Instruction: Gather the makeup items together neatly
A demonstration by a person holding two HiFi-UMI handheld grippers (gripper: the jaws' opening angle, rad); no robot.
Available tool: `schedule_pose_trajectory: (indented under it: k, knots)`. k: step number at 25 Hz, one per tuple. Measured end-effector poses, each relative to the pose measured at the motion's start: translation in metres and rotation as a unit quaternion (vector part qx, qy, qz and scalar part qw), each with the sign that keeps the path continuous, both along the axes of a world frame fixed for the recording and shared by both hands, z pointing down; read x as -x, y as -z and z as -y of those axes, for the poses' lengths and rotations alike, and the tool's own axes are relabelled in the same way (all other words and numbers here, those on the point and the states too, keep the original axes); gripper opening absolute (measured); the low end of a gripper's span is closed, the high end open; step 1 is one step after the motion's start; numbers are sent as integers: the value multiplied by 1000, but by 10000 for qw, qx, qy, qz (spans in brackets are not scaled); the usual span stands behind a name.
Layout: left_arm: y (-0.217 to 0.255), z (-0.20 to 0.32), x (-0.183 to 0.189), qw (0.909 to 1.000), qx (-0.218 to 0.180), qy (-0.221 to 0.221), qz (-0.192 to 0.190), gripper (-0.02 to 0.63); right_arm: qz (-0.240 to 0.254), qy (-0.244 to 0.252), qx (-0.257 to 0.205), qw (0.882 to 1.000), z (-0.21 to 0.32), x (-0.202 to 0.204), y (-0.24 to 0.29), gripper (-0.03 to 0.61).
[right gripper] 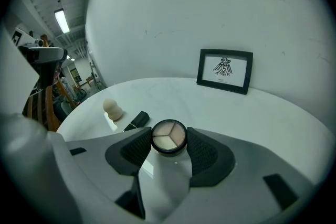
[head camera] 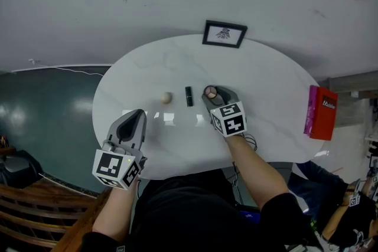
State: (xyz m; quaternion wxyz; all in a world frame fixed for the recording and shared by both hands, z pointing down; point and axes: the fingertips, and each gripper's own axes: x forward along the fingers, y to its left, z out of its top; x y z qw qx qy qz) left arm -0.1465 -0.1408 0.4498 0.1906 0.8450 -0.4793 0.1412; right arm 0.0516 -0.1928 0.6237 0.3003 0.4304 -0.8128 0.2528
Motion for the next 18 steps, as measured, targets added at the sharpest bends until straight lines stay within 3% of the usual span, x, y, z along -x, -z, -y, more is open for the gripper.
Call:
schedule_pose_trajectory:
  k: [18]
  knots:
    - [-6, -1, -5, 9999, 125, 81, 22, 23, -117, 18, 102, 9999, -4, -2, -21, 212]
